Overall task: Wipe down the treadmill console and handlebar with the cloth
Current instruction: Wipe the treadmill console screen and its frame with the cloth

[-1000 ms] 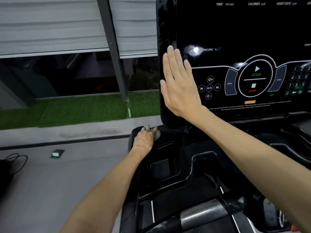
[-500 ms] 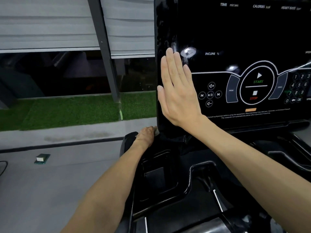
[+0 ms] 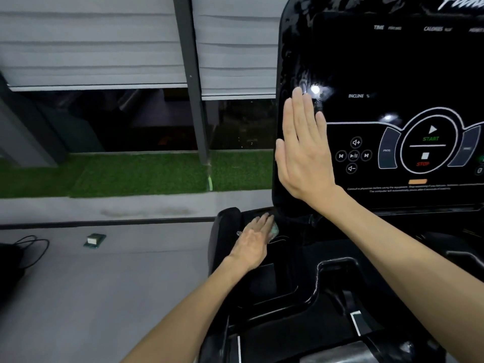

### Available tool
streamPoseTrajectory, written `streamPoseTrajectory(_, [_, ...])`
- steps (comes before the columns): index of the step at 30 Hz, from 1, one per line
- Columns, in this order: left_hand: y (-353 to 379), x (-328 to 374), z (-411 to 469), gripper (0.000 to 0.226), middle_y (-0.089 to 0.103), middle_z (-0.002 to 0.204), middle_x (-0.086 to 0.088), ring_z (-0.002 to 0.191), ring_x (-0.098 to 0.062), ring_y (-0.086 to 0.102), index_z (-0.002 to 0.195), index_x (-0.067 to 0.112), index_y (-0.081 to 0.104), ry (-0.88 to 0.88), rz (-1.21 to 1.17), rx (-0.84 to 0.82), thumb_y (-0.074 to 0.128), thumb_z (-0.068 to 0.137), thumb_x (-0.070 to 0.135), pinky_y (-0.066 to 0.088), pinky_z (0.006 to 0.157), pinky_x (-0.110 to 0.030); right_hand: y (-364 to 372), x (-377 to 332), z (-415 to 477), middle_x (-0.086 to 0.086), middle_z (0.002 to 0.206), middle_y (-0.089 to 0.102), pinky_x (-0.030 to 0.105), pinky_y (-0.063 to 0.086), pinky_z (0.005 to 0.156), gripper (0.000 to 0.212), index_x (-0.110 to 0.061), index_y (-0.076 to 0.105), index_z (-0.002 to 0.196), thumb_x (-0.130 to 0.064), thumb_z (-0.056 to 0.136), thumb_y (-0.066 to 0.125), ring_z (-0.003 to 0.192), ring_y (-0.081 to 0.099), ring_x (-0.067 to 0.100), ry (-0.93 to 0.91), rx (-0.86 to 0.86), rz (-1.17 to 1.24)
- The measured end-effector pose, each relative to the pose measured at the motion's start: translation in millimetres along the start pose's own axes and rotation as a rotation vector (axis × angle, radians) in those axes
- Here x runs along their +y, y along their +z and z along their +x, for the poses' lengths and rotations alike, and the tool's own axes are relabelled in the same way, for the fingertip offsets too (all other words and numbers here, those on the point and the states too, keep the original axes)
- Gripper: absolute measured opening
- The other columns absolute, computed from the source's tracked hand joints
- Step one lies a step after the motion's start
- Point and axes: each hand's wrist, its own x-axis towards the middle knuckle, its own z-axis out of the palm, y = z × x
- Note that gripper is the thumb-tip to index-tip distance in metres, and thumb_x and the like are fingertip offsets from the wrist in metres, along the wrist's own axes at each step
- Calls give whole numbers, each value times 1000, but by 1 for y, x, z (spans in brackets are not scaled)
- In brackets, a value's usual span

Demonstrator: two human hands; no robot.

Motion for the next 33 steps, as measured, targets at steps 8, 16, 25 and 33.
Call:
streamPoseTrajectory(8, [-9, 4, 67, 43, 44, 146, -14, 133, -28, 41, 144, 7, 40, -122, -75, -142, 37, 101, 7, 26, 107, -26, 2, 2, 0, 24, 157, 14, 45, 9, 121, 59, 7, 16, 149, -21, 99, 31, 148, 9, 34, -6, 18, -4])
streamPoseTrajectory(16, [-12, 16, 25, 37, 48, 140, -9, 131, -25, 43, 138, 9, 47, -11, -48, -60, 42, 101, 9, 30, 103, -26, 1, 1, -1, 23, 158, 14, 42, 6, 121, 60, 6, 17, 150, -21, 98, 32, 148, 9, 33, 5, 23, 1])
streamPoseTrajectory(25, [-4, 18, 4, 53, 31, 155, -9, 145, -26, 26, 152, 11, 26, 61, -61, -91, 40, 101, 6, 29, 115, -34, 2, 0, 0, 23, 158, 13, 42, 5, 121, 59, 6, 15, 150, -23, 99, 28, 148, 8, 33, 6, 13, -24])
streamPoseTrajectory(33, [-6, 0, 62, 41, 50, 141, -9, 132, -29, 47, 140, 12, 45, -127, 23, -230, 39, 100, 9, 36, 110, -33, 3, 2, -1, 23, 158, 14, 42, 5, 121, 60, 6, 16, 149, -23, 98, 30, 148, 9, 33, -6, 25, -25])
